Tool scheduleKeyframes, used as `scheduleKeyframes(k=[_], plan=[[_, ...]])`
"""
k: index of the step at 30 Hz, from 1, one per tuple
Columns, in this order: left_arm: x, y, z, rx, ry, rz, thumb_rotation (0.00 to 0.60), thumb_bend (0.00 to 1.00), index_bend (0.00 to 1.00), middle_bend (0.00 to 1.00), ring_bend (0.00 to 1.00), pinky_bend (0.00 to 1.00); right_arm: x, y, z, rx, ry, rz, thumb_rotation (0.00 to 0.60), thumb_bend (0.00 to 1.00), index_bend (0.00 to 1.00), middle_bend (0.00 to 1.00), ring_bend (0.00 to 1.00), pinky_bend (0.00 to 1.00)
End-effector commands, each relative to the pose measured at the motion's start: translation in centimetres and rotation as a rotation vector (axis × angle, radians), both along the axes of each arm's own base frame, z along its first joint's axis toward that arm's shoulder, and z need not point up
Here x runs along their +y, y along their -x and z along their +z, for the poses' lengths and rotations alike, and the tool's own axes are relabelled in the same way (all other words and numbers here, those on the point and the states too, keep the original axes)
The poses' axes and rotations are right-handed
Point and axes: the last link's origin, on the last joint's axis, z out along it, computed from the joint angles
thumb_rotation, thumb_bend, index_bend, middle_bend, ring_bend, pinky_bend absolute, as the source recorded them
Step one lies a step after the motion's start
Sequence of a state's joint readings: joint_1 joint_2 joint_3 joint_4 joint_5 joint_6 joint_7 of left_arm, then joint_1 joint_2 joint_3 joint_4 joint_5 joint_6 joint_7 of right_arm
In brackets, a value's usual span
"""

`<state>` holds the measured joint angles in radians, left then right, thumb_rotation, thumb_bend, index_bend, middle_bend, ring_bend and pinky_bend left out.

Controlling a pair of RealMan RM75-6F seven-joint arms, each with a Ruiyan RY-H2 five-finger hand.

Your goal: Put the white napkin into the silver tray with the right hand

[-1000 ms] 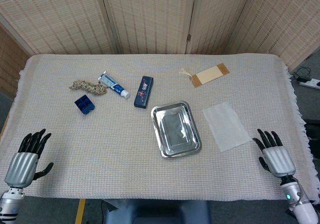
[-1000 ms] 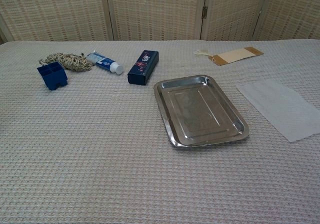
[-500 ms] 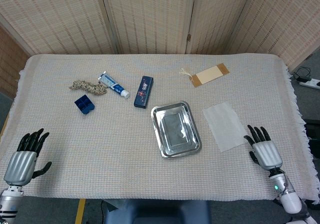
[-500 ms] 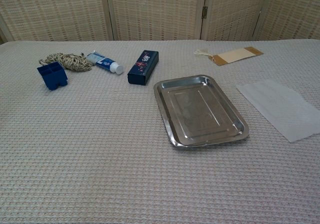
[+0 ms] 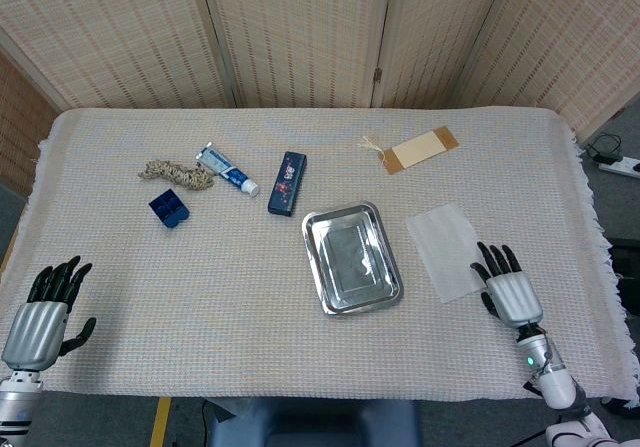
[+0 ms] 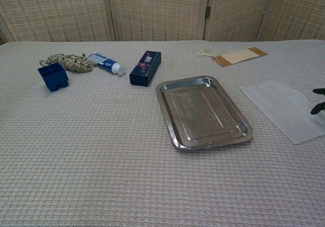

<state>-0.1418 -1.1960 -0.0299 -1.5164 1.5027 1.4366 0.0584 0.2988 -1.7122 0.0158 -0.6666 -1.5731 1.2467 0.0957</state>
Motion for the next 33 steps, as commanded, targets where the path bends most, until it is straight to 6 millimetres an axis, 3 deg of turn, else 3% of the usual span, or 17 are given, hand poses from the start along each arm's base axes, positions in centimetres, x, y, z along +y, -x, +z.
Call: scheduleKeyframes(k=[1, 17, 24, 33], plan=[[0.0, -0.1, 0.0, -0.002, 0.0, -0.001, 0.6, 0.42, 0.0, 0.0, 0.0, 0.0, -0.3, 0.0, -0.1, 0.007, 0.003, 0.001, 0.6, 0.47, 0.27, 0.0, 0.0, 0.0], [-0.2, -0.3, 0.3, -0.018, -0.013, -0.027, 0.6, 0.43, 0.0, 0.0, 0.0, 0.0, -1.5, -1.3, -1.6, 0.0, 0.009, 0.049, 0.6, 0.47, 0.33, 0.0, 0.0, 0.0], [-0.2, -0.2, 0.4, -0.016, -0.015, -0.02, 0.6, 0.43, 0.0, 0.0, 0.0, 0.0, -1.7, -0.9, -1.5, 0.013, 0.008, 0.03, 0.6, 0.47, 0.33, 0.0, 0.0, 0.0], [-0.2, -0.2, 0.4, -0.012, -0.017, -0.019, 0.6, 0.43, 0.0, 0.0, 0.0, 0.0, -2.1, -1.3, -2.2, 0.025, 0.001, 0.044, 0.6, 0.47, 0.49, 0.04, 0.0, 0.0]])
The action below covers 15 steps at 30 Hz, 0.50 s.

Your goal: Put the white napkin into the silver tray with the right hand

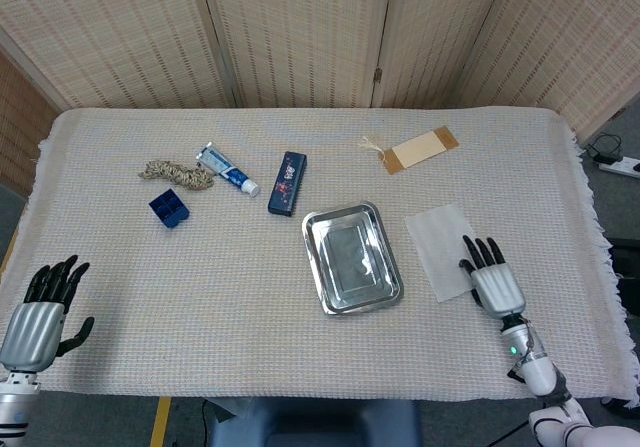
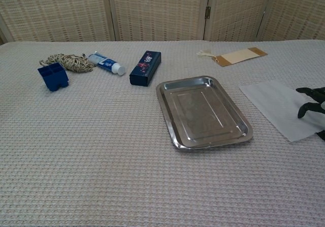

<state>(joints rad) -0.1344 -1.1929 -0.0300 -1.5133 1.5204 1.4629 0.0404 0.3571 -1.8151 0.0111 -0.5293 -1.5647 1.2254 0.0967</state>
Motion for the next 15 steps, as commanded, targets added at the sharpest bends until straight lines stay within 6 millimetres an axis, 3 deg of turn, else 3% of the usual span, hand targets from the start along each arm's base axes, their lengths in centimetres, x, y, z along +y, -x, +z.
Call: scheduleKeyframes(k=[1, 6, 15], plan=[[-0.01, -0.05, 0.04, -0.001, -0.002, -0.003, 0.6, 0.43, 0.0, 0.0, 0.0, 0.0, -0.02, -0.39, -0.06, -0.023, 0.008, 0.016, 0.6, 0.47, 0.51, 0.05, 0.0, 0.0], [-0.03, -0.02, 0.06, -0.003, 0.001, -0.003, 0.6, 0.43, 0.0, 0.0, 0.0, 0.0, 0.16, -0.78, 0.26, -0.059, 0.031, 0.049, 0.6, 0.47, 0.61, 0.12, 0.0, 0.0], [-0.08, -0.1, 0.01, -0.003, 0.004, -0.011, 0.6, 0.43, 0.0, 0.0, 0.0, 0.0, 0.14, -0.84, 0.53, -0.08, 0.05, 0.064, 0.6, 0.47, 0.68, 0.19, 0.03, 0.0]])
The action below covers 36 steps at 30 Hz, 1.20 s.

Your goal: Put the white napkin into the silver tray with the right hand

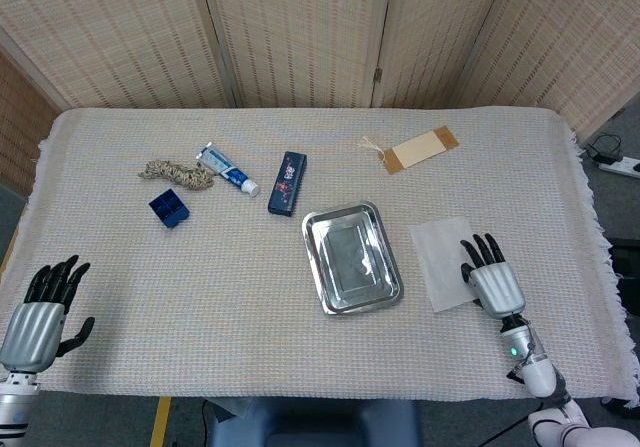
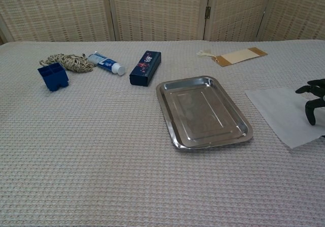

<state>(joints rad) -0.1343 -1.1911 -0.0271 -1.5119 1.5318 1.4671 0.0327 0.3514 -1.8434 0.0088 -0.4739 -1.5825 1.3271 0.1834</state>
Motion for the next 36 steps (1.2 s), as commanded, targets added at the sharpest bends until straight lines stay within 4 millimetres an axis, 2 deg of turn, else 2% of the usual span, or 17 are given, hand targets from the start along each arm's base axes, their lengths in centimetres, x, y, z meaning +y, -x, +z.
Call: scheduleKeyframes(k=[1, 6, 11, 17, 23, 30, 33, 36], plan=[[0.0, 0.0, 0.0, 0.0, 0.0, -0.001, 0.6, 0.43, 0.0, 0.0, 0.0, 0.0, 0.0, -0.1, 0.0, -0.004, 0.002, 0.002, 0.6, 0.47, 0.69, 0.19, 0.03, 0.0], [0.0, 0.0, 0.0, -0.003, -0.002, -0.003, 0.6, 0.43, 0.0, 0.0, 0.0, 0.0, -0.3, -0.7, 0.4, -0.047, 0.036, 0.027, 0.6, 0.47, 0.69, 0.2, 0.04, 0.0], [-0.1, -0.1, 0.1, -0.01, -0.004, -0.004, 0.6, 0.43, 0.0, 0.0, 0.0, 0.0, -1.2, -2.7, 1.7, -0.171, 0.123, 0.098, 0.6, 0.47, 0.69, 0.2, 0.05, 0.0], [-0.1, -0.1, 0.1, -0.031, 0.003, -0.001, 0.6, 0.43, 0.0, 0.0, 0.0, 0.0, -3.3, -6.1, 3.1, -0.263, 0.216, 0.184, 0.6, 0.47, 0.69, 0.2, 0.05, 0.0], [-0.2, -0.3, 0.3, -0.05, 0.008, -0.009, 0.6, 0.43, 0.0, 0.0, 0.0, 0.0, -5.9, -10.4, 3.7, -0.343, 0.27, 0.247, 0.6, 0.47, 0.69, 0.19, 0.05, 0.0], [-0.1, 0.2, 0.6, -0.087, 0.005, 0.017, 0.6, 0.43, 0.0, 0.0, 0.0, 0.0, -8.2, -16.6, 1.8, -0.483, 0.279, 0.33, 0.6, 0.47, 0.69, 0.18, 0.05, 0.0], [0.1, 0.4, 0.9, -0.096, 0.002, 0.025, 0.6, 0.43, 0.0, 0.0, 0.0, 0.0, -8.3, -18.1, 0.0, -0.504, 0.249, 0.349, 0.6, 0.47, 0.69, 0.18, 0.05, 0.0], [0.1, 0.4, 1.1, -0.103, 0.003, 0.025, 0.6, 0.43, 0.0, 0.0, 0.0, 0.0, -7.9, -18.2, -2.2, -0.475, 0.197, 0.342, 0.6, 0.47, 0.69, 0.18, 0.05, 0.0]])
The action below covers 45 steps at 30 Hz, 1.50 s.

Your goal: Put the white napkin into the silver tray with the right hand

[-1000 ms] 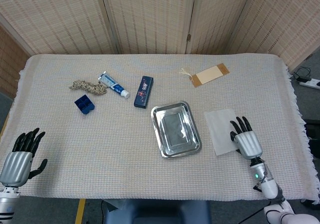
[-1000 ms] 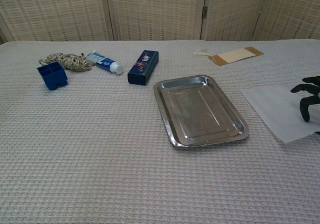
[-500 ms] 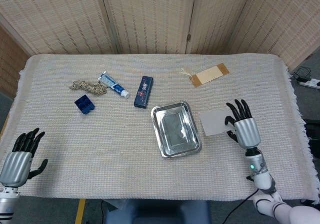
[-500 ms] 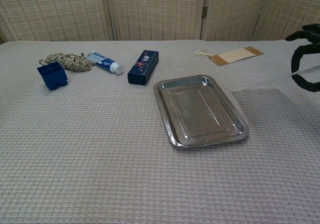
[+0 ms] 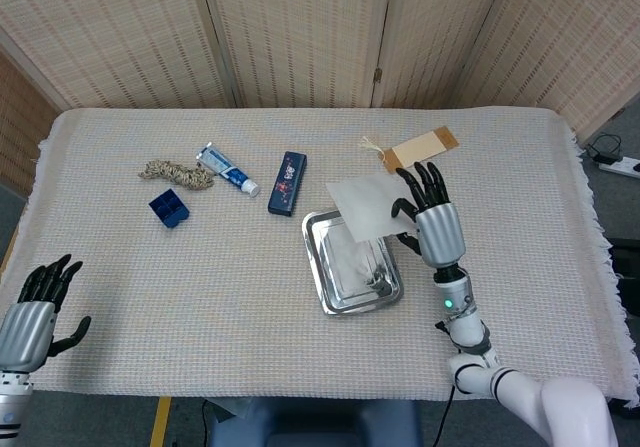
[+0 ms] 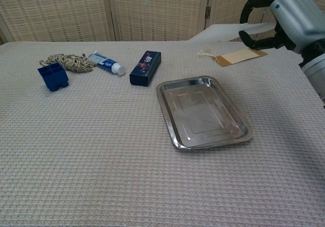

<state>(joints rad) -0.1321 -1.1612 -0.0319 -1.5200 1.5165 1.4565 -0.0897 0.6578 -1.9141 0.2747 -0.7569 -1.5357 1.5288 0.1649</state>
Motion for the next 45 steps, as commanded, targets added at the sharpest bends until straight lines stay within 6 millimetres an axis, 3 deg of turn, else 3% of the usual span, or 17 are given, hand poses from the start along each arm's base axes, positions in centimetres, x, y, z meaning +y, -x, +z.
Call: scheduleKeyframes(k=[1, 9, 15, 30, 45], plan=[[0.0, 0.1, 0.1, -0.001, 0.001, 0.0, 0.6, 0.43, 0.0, 0.0, 0.0, 0.0, 0.4, -0.5, -3.0, 0.037, -0.059, 0.007, 0.6, 0.47, 0.69, 0.18, 0.05, 0.0], [-0.1, 0.0, 0.2, -0.007, 0.002, -0.001, 0.6, 0.43, 0.0, 0.0, 0.0, 0.0, 1.9, 1.2, -8.2, 0.155, -0.199, -0.058, 0.6, 0.47, 0.69, 0.18, 0.05, 0.0], [-0.2, 0.0, 0.4, -0.023, 0.005, 0.003, 0.6, 0.43, 0.0, 0.0, 0.0, 0.0, 2.8, 2.0, -10.5, 0.215, -0.271, -0.088, 0.6, 0.47, 0.69, 0.17, 0.05, 0.0], [-0.4, -0.4, 0.6, -0.04, 0.008, -0.009, 0.6, 0.43, 0.0, 0.0, 0.0, 0.0, 4.2, 2.7, -10.9, 0.232, -0.274, -0.078, 0.6, 0.47, 0.69, 0.17, 0.04, 0.0], [-0.6, -0.4, 1.6, -0.083, -0.011, -0.011, 0.6, 0.43, 0.0, 0.0, 0.0, 0.0, 5.2, 2.1, -11.1, 0.272, -0.202, -0.086, 0.6, 0.47, 0.67, 0.17, 0.05, 0.0]])
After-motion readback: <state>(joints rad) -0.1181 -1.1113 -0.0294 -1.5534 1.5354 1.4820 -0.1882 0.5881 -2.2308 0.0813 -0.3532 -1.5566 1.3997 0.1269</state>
